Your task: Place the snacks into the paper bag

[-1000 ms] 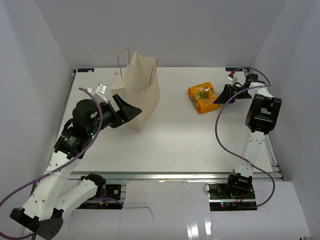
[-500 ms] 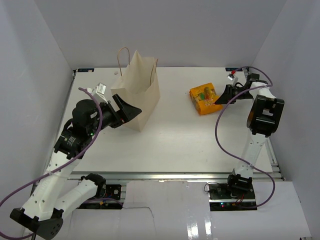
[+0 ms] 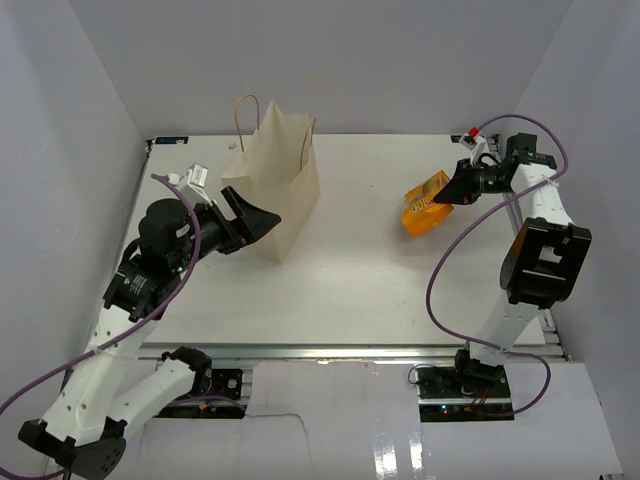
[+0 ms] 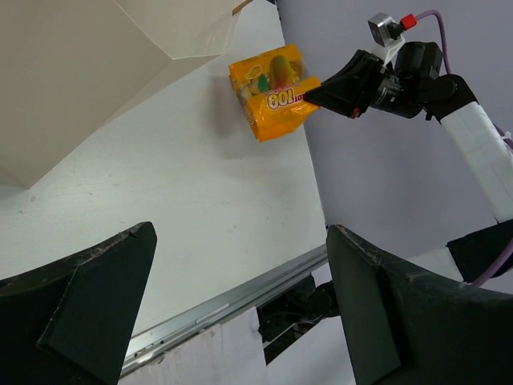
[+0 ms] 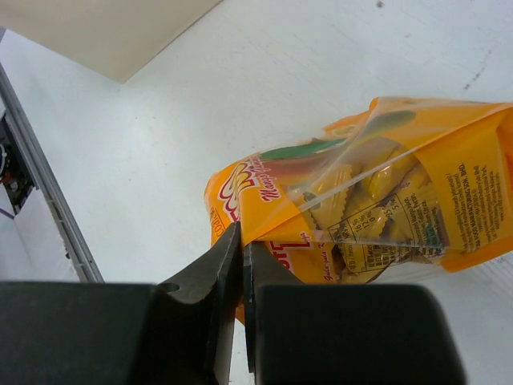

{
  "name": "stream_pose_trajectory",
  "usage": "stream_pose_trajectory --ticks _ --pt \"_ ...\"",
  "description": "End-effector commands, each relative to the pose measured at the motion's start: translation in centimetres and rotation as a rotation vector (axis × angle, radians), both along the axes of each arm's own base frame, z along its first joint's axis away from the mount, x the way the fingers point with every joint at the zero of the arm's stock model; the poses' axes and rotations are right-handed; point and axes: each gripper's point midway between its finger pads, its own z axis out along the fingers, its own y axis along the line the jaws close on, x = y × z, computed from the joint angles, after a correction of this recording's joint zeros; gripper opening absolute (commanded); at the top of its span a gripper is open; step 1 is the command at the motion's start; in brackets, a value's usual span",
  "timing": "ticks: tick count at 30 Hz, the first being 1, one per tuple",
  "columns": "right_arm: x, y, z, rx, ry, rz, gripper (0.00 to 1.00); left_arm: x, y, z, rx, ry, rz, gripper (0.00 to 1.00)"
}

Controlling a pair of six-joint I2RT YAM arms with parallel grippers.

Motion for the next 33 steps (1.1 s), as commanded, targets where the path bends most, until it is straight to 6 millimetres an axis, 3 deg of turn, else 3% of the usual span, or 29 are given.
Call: stream_pose_trajectory --ticks 1,6,11,13,14,17,18,19,21,22,25,26,29,33 --pt "-1.5 2.6 5.5 0.044 -0.148 0.077 0.08 -0.2 0.6 2.5 0.002 -0.081 0.013 0.98" --pt "-2.4 4.2 9.8 0.07 -0.222 0.097 0.08 -0.1 1.1 3.7 0.016 -0.126 0.031 0.98" --pt "-4.1 6.7 15.9 0.138 -0.336 0.168 0.08 0.3 2.6 5.9 0.051 -0.189 0.106 0.98" --pt "-4.9 8.3 20.2 0.169 -0.432 0.211 0.08 0.8 3.6 6.5 0.096 -0.208 0.157 0.98" --pt "-5.2 8.8 21.9 0.18 -0.47 0.224 0.08 0.9 4.4 8.0 0.103 -0.241 0.194 0.98" --pt "-6.9 11.1 29.4 0.235 -0.644 0.271 0.08 2.1 6.2 8.9 0.179 -0.252 0.29 0.98" --pt "-8.6 12.6 31.9 0.287 -0.634 0.284 0.08 2.7 7.0 9.7 0.212 -0.262 0.337 0.98" --pt "-8.9 13.2 34.7 0.3 -0.759 0.3 0.08 3.0 7.4 10.0 0.227 -0.265 0.357 0.98" --pt "-9.9 14.1 37.8 0.343 -0.823 0.304 0.08 3.6 7.8 10.4 0.266 -0.266 0.378 0.98" --pt "-10.5 14.9 40.4 0.379 -0.869 0.298 0.08 4.3 8.0 10.9 0.295 -0.27 0.392 0.98" --pt "-10.2 16.9 43.0 0.443 -0.881 0.282 0.08 5.3 8.0 10.3 0.357 -0.246 0.398 0.98" --pt "-11.6 17.8 44.8 0.475 -0.931 0.307 0.08 5.5 8.0 10.1 0.367 -0.24 0.396 0.98" --pt "-11.6 19.4 46.9 0.535 -0.974 0.272 0.08 5.4 8.2 9.0 0.376 -0.219 0.4 0.98" --pt "-12.7 23.6 48.2 0.6 -1.022 0.232 0.08 4.7 8.3 7.8 0.36 -0.195 0.398 0.98"
